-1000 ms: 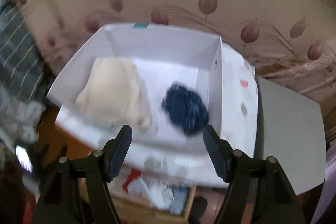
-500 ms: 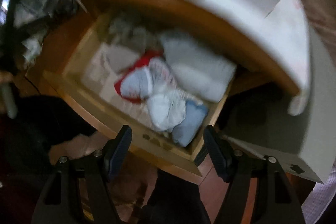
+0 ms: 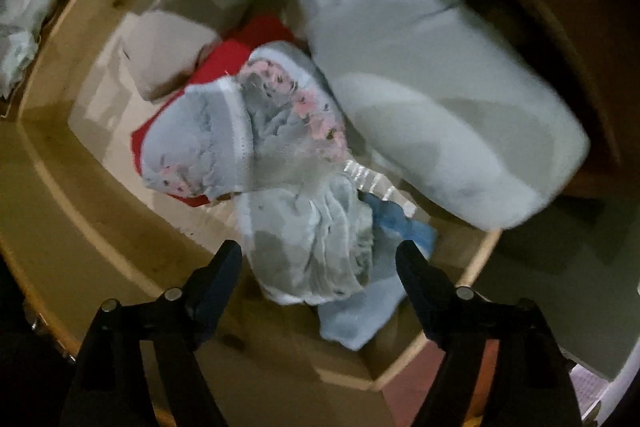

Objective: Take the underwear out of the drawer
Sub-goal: 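Move the right tool back into the drawer toward the light blue underwear, then grasp the pale grey underwear with the right tool and lift it from the drawer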

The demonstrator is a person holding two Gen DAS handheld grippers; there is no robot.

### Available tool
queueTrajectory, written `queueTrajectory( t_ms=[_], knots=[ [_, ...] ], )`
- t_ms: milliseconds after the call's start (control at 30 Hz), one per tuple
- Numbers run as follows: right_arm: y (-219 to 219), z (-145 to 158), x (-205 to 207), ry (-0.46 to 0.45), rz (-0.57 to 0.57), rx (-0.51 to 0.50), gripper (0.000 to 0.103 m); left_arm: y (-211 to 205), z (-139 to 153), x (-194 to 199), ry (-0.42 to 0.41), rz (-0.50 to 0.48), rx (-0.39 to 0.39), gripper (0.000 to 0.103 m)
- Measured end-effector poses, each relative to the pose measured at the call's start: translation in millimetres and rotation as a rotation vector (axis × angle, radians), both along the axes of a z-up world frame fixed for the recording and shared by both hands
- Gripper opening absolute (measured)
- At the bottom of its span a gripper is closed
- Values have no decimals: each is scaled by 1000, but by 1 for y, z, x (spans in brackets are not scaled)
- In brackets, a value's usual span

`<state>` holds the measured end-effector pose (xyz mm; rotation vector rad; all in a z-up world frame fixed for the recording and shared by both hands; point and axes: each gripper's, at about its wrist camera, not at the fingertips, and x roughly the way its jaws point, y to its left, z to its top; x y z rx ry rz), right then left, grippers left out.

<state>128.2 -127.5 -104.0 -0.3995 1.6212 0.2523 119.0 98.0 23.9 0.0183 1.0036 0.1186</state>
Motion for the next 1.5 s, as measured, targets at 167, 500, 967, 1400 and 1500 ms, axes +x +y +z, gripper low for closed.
queueTrajectory(
  t_ms=[167, 500, 967, 1400, 1500],
  knots=[
    [10, -18, 7, 36, 25, -20, 84, -4, -2, -1, 4, -15, 11, 77],
    [28, -49, 21, 122, 77, -71, 78, -8, -4, -1, 14, -23, 21, 77],
    [7, -5, 2, 34, -19, 63, 45, -34, -9, -3, 26, -119, 50, 77],
    [-43, 63, -22, -178, -236, 343, 45, -79, -25, -9, 85, -287, 40, 77],
    [-59, 70, -20, -226, -290, 401, 45, -94, -29, -14, 117, -360, 13, 77]
  ],
)
